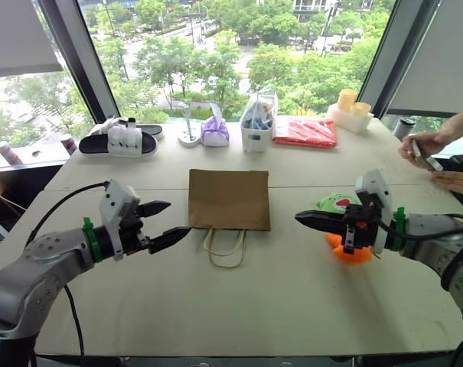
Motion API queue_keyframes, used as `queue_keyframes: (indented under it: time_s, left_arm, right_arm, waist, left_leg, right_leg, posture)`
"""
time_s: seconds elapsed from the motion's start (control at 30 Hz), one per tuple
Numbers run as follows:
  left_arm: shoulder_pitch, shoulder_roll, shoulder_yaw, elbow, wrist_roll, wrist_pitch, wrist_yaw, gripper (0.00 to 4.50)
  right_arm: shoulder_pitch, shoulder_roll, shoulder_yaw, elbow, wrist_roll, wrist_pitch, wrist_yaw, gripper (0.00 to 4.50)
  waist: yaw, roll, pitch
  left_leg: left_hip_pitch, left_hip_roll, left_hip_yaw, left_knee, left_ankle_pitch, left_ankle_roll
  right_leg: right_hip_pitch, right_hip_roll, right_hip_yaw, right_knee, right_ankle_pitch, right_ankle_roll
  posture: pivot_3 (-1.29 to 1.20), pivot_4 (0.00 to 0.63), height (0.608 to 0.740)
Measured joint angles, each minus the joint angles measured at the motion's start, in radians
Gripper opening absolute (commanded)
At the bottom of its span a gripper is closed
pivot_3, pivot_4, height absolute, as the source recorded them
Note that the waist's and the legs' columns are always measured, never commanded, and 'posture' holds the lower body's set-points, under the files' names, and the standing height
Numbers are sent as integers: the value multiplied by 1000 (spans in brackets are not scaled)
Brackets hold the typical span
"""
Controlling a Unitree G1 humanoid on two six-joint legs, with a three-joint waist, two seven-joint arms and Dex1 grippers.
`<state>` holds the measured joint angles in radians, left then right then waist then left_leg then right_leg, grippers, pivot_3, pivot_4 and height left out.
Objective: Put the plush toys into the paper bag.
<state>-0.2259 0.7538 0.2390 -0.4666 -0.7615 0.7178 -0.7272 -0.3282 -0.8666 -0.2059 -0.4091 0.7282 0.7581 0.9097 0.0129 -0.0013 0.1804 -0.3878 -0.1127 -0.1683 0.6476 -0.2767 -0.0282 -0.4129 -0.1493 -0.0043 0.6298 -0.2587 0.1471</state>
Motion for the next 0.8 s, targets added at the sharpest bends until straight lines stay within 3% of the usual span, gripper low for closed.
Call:
queue_keyframes:
  time_s: [0.37,0.8]
  left_arm:
    - [-6,12,-62,13,39,-17,-68,4444]
    - [-60,74,-190,203,255,-260,-279,4444]
  right_arm:
    - [0,1,3,-2,1,6,-15,28]
    - [48,60,34,-51,-15,-10,-89,28]
  waist:
    - [0,0,0]
    - [0,0,0]
  left_leg:
    - [0,0,0,0,0,0]
    - [0,0,0,0,0,0]
  right_leg:
    - [0,0,0,0,0,0]
    - [0,0,0,0,0,0]
  posture:
    - [0,150,740]
    - [0,150,740]
